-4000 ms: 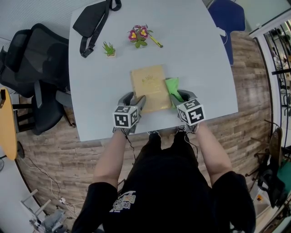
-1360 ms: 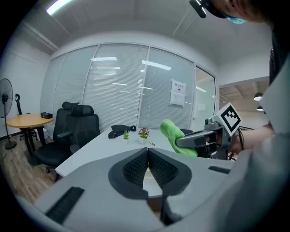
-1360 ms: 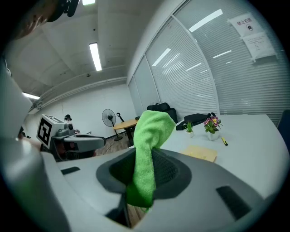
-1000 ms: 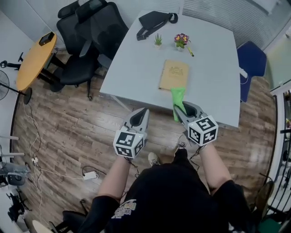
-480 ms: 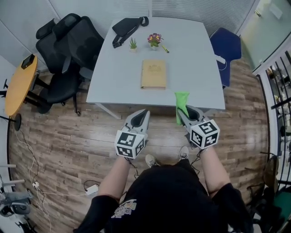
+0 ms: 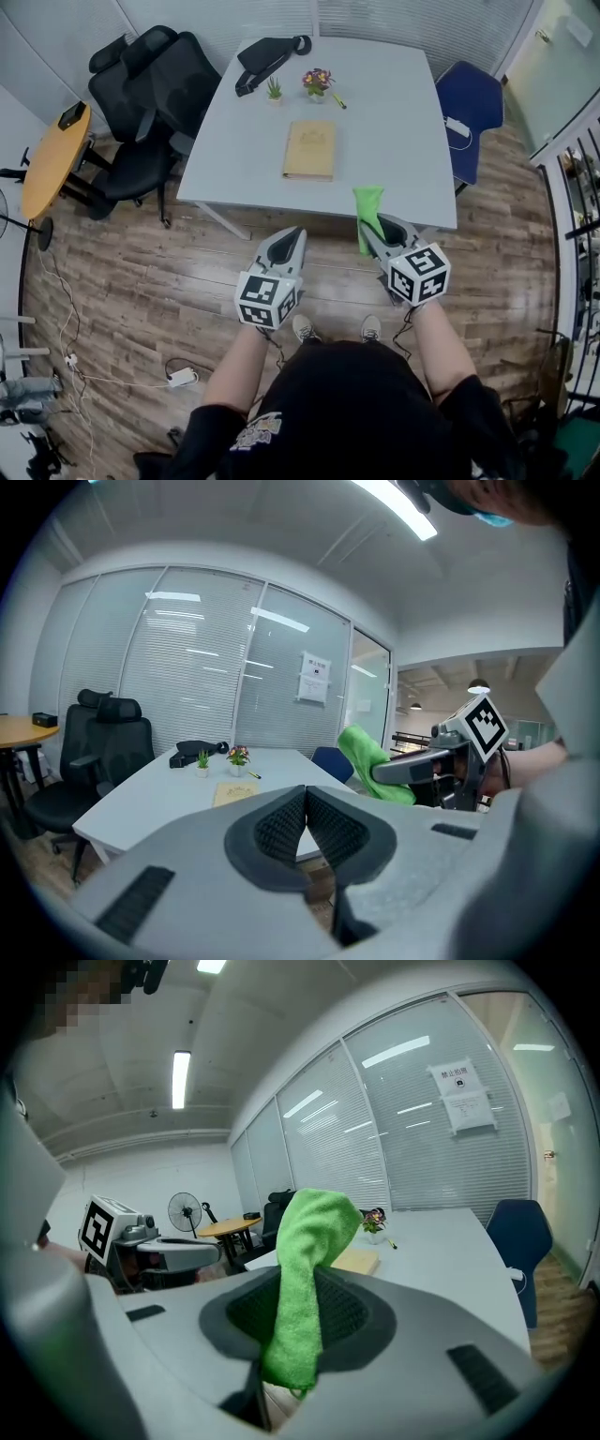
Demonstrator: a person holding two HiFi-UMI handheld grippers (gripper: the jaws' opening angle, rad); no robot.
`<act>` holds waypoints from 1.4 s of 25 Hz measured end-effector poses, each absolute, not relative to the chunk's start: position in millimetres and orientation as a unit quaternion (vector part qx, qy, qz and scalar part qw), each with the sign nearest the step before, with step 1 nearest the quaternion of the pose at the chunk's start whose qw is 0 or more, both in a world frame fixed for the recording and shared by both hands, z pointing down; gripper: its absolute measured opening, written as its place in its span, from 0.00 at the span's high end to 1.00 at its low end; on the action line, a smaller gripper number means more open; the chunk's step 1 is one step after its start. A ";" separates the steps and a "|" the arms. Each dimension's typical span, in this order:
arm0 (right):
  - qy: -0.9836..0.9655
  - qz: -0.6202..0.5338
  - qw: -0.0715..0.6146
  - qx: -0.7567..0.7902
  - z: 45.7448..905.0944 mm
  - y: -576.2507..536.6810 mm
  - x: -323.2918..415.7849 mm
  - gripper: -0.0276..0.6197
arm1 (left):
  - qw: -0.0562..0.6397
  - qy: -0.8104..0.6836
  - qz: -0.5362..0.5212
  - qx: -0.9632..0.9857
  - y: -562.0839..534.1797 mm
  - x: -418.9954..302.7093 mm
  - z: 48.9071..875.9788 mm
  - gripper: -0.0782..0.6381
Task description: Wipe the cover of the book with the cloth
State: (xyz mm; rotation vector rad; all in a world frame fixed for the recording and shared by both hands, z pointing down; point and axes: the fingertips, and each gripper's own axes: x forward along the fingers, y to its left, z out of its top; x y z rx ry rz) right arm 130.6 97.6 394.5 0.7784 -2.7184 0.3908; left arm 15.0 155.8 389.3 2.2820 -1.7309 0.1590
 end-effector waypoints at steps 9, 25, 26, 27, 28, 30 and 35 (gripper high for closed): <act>-0.959 0.120 0.140 0.216 387.7 103.4 155.8 0.81 | 0.130 -0.637 0.056 0.758 170.1 51.0 381.7 0.88; -0.963 0.125 0.121 0.205 385.4 105.0 174.8 0.81 | 0.123 -0.638 0.067 0.757 165.3 80.0 376.1 0.88; -0.963 0.125 0.120 0.205 385.0 104.8 174.7 0.81 | 0.124 -0.638 0.068 0.757 165.3 79.7 376.3 0.88; -0.963 0.125 0.119 0.206 384.6 104.4 174.4 0.81 | 0.125 -0.637 0.068 0.757 165.2 79.3 376.6 0.88; -0.963 0.126 0.119 0.206 384.6 104.2 173.9 0.81 | 0.126 -0.637 0.068 0.757 165.1 78.9 377.2 0.88; -0.963 0.126 0.118 0.205 386.1 104.3 172.7 0.81 | 0.127 -0.637 0.069 0.757 165.3 78.5 379.3 0.88; -0.963 0.130 0.119 0.205 391.0 105.2 171.9 0.81 | 0.131 -0.636 0.071 0.757 165.3 78.8 383.8 0.88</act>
